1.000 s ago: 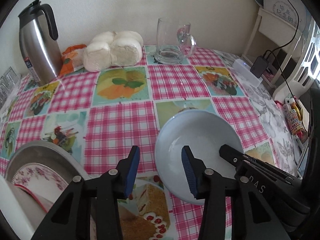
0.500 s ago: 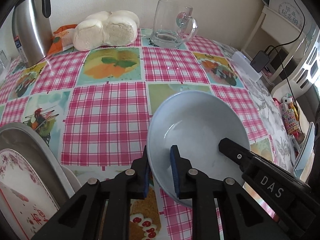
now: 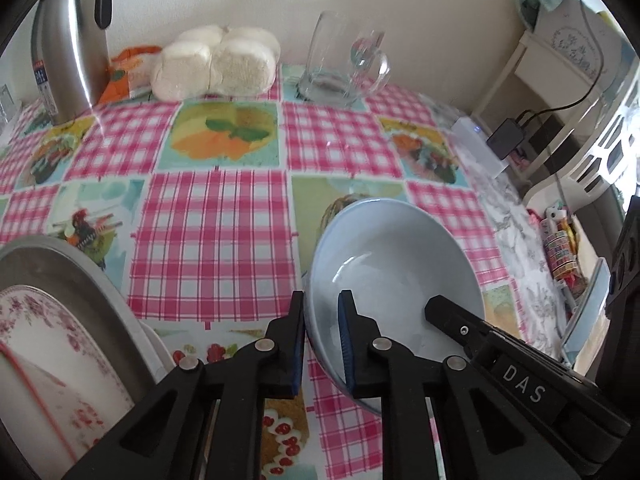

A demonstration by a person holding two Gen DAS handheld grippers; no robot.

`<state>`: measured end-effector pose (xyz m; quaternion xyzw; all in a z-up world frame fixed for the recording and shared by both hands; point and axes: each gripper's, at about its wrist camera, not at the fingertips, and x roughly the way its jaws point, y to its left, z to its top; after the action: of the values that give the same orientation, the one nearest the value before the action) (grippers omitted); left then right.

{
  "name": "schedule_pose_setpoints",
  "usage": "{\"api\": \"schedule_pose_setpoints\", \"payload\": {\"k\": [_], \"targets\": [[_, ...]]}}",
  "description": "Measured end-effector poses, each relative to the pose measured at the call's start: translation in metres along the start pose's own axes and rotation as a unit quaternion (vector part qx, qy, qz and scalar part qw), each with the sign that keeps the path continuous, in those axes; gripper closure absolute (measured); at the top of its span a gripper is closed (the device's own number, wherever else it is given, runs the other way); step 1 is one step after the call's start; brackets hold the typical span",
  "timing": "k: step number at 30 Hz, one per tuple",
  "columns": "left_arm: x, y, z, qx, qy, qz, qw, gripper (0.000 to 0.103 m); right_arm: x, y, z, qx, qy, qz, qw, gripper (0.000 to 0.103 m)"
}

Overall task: Organize plates and bowls
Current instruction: 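Lift the pale blue bowl and carry it over the stack with the right tool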

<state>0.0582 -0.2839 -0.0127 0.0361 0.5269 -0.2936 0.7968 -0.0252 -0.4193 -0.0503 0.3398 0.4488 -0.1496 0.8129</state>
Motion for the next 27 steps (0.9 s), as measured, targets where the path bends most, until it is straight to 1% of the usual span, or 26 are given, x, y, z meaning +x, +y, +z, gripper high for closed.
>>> {"api": "schedule_pose_setpoints", "payload": {"k": [2, 6, 13, 18, 27], "targets": [[-0.013, -0.004, 0.002, 0.004, -0.013, -0.007, 0.9999, 0.086, -0.011, 0.001, 0.0, 0.0, -0.009, 0.002, 1.0, 0.094], [-0.045, -0.011, 0.007, 0.008, -0.044, -0.029, 0.9986, 0.086, -0.047, 0.009, 0.004, -0.011, -0.044, 0.001, 0.999, 0.094], [-0.112, -0.013, 0.016, 0.015, -0.105, -0.056, 0.9928, 0.086, -0.11, 0.032, 0.003, -0.03, -0.109, 0.016, 0.993, 0.094], [-0.154, -0.003, 0.016, 0.015, -0.135, -0.065, 0.9885, 0.086, -0.146, 0.06, -0.002, -0.048, -0.145, 0.022, 0.988, 0.094], [-0.21, 0.028, 0.01, 0.005, -0.167, -0.06, 0.9841, 0.086, -0.181, 0.112, -0.025, -0.073, -0.175, 0.037, 0.981, 0.094]]}}
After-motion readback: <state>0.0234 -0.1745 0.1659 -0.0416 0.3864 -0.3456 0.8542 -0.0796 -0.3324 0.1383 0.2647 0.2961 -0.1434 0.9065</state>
